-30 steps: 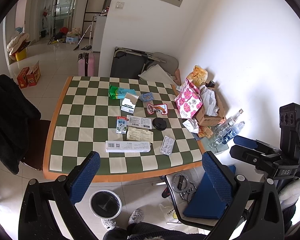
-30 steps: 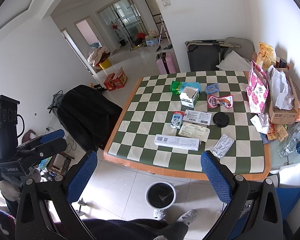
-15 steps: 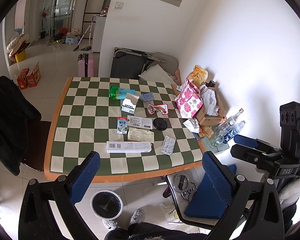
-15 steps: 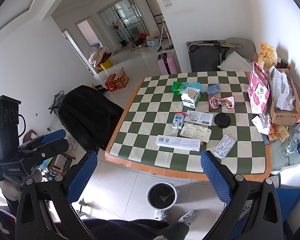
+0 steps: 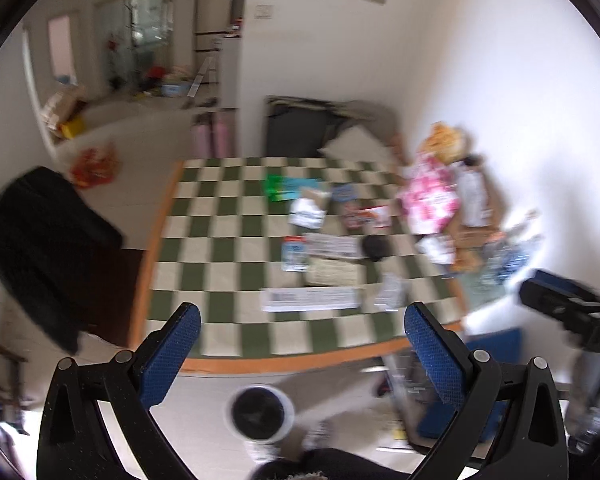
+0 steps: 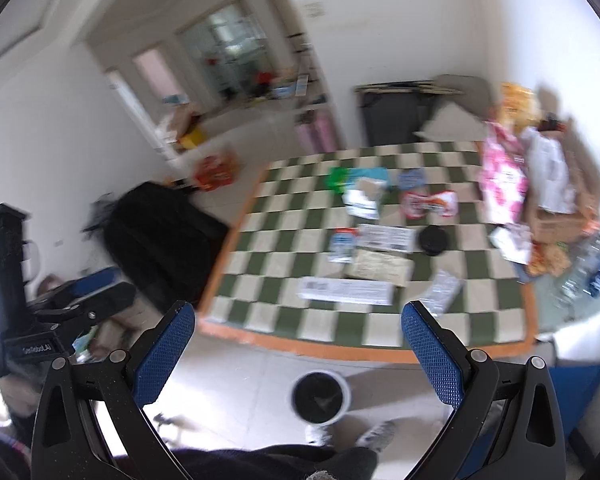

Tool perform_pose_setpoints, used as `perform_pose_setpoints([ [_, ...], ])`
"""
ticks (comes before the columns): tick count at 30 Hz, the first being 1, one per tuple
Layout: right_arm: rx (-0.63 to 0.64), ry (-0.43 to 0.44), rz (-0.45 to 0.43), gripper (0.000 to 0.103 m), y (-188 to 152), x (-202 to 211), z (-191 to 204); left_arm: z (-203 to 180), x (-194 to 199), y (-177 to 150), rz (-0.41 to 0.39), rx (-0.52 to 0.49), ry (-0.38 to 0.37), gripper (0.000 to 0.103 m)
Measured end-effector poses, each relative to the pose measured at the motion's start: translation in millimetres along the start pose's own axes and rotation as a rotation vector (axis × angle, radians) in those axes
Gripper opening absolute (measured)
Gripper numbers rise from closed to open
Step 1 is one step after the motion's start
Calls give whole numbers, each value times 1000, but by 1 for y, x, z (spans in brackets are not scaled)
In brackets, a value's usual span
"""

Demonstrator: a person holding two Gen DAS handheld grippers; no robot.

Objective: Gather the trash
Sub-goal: 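Grasp the white box with the left tool while the right tool grasps the foil blister pack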

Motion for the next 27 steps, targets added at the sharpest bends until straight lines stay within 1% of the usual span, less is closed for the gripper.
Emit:
perform_pose_setpoints([
  [1, -18, -46, 1, 103, -1, -7, -7, 3, -11, -1, 14, -6, 40, 103],
  [3, -75, -139, 22, 103, -5, -23, -25, 7, -40, -5, 57, -15, 83, 103],
  [5, -133, -198, 59, 103, -14, -45, -57, 18, -74, -12, 114, 1, 100, 103],
  [7, -190, -245, 96, 103, -23, -67, -85, 25, -110, -23, 190, 28, 118, 103],
  [9, -246, -299, 128, 103, -32, -96, -119, 29, -149, -34, 270, 77, 137, 103],
  [10, -282, -329, 147, 103, -36, -112, -137, 38, -163, -45, 295, 99, 140, 103],
  [11, -306, -345, 159, 103, -42, -122, -156, 40, -183, -51, 337, 132, 152, 103],
  [13, -381, -371, 197, 103, -51, -160, -193, 40, -214, -65, 396, 198, 163, 103],
  [16, -447, -389, 271, 103, -62, -214, -235, 34, -262, -79, 484, 325, 152, 102],
  [18, -461, -410, 326, 103, -68, -255, -260, 27, -291, -91, 565, 441, 130, 101],
  [20, -469, -424, 382, 103, -74, -289, -279, 17, -318, -101, 623, 569, 84, 93],
  [21, -466, -425, 409, 103, -76, -307, -287, 11, -332, -105, 648, 634, 64, 86],
  [22, -466, -427, 430, 103, -78, -318, -292, 6, -344, -108, 670, 682, 56, 83],
  [24, -466, -424, 463, 103, -79, -344, -303, -3, -369, -110, 696, 795, 39, 83],
  [27, -461, -431, 495, 103, -78, -369, -315, -7, -398, -108, 703, 926, 34, 83],
])
Point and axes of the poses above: each gripper's, at about its wrist camera, not at the fingertips, and x roughly against the way its jaws point, z to its left, y to its top, the point moved 9 cm from there along -x, roughly the way its jaws point
